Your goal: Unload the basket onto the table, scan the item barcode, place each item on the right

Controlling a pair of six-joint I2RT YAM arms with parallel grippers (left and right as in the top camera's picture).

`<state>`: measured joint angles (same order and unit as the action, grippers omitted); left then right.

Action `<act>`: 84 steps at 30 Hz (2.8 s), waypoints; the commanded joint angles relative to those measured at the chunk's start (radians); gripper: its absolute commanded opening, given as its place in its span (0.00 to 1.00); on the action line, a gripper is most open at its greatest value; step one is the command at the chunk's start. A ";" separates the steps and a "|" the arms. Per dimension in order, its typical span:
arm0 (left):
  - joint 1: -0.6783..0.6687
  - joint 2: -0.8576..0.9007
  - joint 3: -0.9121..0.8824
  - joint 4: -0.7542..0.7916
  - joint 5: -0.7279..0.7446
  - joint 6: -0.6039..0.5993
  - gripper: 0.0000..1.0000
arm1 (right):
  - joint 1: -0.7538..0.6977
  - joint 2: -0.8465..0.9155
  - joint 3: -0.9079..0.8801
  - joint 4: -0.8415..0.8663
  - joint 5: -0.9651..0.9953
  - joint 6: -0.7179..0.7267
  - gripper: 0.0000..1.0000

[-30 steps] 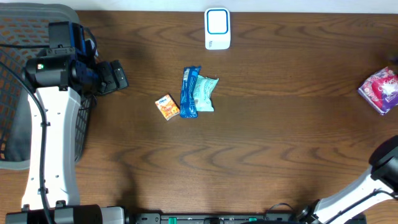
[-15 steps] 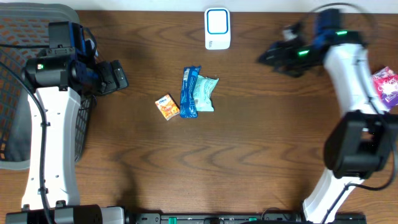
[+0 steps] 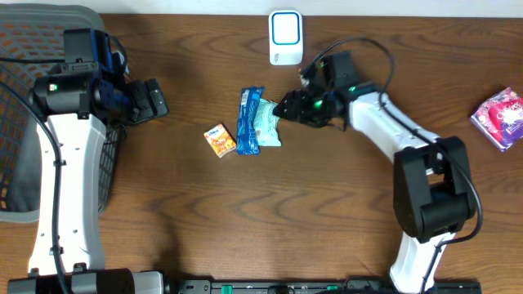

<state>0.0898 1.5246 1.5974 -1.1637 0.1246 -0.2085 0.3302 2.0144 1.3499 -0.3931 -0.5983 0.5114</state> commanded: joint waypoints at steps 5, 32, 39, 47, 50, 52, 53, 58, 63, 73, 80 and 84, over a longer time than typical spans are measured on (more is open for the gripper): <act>0.003 -0.001 0.002 -0.003 -0.010 0.006 0.98 | 0.087 0.002 -0.066 0.069 0.182 0.158 0.63; 0.003 -0.001 0.002 -0.003 -0.010 0.005 0.98 | 0.077 -0.053 -0.055 0.069 0.343 0.084 0.02; 0.003 -0.001 0.002 -0.003 -0.010 0.005 0.98 | 0.096 -0.207 0.023 -0.210 0.828 -0.066 0.01; 0.003 0.000 0.002 -0.003 -0.010 0.005 0.98 | 0.145 -0.187 0.023 -0.397 1.390 -0.075 0.02; 0.003 0.000 0.002 -0.003 -0.010 0.006 0.98 | 0.153 -0.146 0.023 -0.417 1.439 -0.071 0.01; 0.003 0.000 0.002 -0.003 -0.010 0.005 0.98 | 0.158 -0.114 0.023 -0.420 1.439 -0.072 0.01; 0.003 0.000 0.002 -0.003 -0.010 0.005 0.98 | 0.161 -0.101 0.023 -0.424 1.439 -0.072 0.01; 0.003 0.000 0.002 -0.003 -0.010 0.005 0.98 | 0.188 -0.026 0.023 -0.448 1.430 -0.072 0.01; 0.003 0.000 0.002 -0.003 -0.010 0.005 0.98 | 0.254 0.000 0.023 -0.447 1.305 -0.071 0.04; 0.003 0.000 0.002 -0.003 -0.010 0.005 0.98 | 0.380 0.000 0.024 -0.387 1.242 -0.071 0.50; 0.003 0.000 0.002 -0.003 -0.010 0.005 0.98 | 0.382 -0.001 0.100 -0.442 1.231 -0.071 0.60; 0.003 0.000 0.002 -0.003 -0.010 0.005 0.98 | 0.352 -0.001 0.215 -0.560 1.213 -0.023 0.65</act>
<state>0.0898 1.5246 1.5974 -1.1629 0.1242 -0.2085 0.7052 2.0094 1.4864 -0.9077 0.6125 0.4385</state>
